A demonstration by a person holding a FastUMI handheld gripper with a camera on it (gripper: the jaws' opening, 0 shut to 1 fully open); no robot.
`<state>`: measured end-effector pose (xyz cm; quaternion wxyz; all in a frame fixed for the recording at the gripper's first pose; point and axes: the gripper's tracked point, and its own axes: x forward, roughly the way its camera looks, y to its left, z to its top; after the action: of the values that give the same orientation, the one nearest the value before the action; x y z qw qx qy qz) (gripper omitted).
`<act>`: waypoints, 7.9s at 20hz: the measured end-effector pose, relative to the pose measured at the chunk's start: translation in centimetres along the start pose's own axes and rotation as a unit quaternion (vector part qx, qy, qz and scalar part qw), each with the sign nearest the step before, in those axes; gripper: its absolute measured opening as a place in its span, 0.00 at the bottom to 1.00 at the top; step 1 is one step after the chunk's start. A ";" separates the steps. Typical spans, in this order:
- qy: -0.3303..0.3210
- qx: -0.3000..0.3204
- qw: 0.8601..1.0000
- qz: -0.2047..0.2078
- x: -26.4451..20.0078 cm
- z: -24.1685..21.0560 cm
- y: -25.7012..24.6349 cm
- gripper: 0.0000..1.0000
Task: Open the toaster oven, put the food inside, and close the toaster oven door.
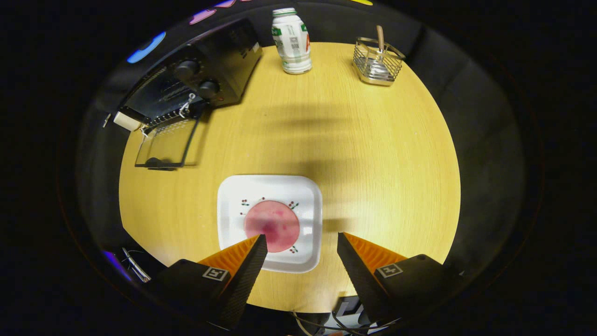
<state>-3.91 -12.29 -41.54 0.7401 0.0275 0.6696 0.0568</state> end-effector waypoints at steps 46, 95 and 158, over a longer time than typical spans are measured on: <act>-0.094 0.470 0.849 0.224 -6.7 1.0 22.8 0.05; -0.191 0.331 0.891 0.246 -5.4 12.9 37.1 0.98; -0.431 0.011 0.902 -0.008 -14.8 10.5 30.0 0.99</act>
<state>3.65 16.04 -22.30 0.9565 0.0517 0.2860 0.0263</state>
